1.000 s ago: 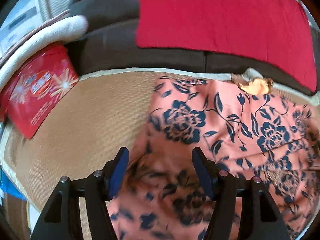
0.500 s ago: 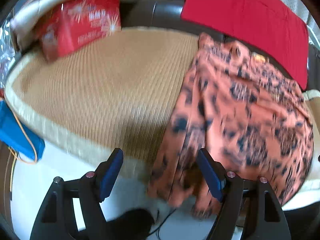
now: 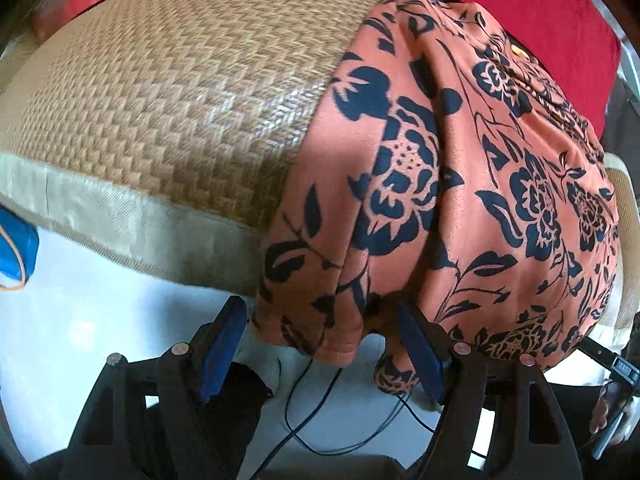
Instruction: Fold small clothes
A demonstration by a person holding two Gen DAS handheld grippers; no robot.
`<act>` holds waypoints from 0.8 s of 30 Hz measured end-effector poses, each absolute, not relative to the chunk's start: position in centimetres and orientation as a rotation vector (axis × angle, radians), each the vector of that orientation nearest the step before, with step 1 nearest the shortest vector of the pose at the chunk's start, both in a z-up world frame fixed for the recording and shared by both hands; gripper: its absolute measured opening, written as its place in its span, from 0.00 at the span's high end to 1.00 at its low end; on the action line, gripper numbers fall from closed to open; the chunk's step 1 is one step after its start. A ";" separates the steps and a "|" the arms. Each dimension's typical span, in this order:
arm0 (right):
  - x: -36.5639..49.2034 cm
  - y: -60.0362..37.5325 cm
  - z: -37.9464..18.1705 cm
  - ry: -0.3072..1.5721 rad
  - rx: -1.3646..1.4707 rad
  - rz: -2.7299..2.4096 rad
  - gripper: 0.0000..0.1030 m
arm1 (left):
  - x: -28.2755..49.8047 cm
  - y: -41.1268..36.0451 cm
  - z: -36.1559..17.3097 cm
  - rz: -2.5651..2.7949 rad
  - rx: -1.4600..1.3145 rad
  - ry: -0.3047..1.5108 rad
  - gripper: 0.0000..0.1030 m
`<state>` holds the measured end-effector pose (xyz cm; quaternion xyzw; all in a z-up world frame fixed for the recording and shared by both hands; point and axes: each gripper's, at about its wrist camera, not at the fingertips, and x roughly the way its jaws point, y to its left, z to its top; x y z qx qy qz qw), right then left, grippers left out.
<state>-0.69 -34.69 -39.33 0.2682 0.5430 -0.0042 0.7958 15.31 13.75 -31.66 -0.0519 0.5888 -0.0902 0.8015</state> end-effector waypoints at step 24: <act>-1.6 -31.5 -38.4 1.059 0.500 0.325 0.74 | 15.9 9.8 -32.1 -0.262 -0.117 1.244 0.65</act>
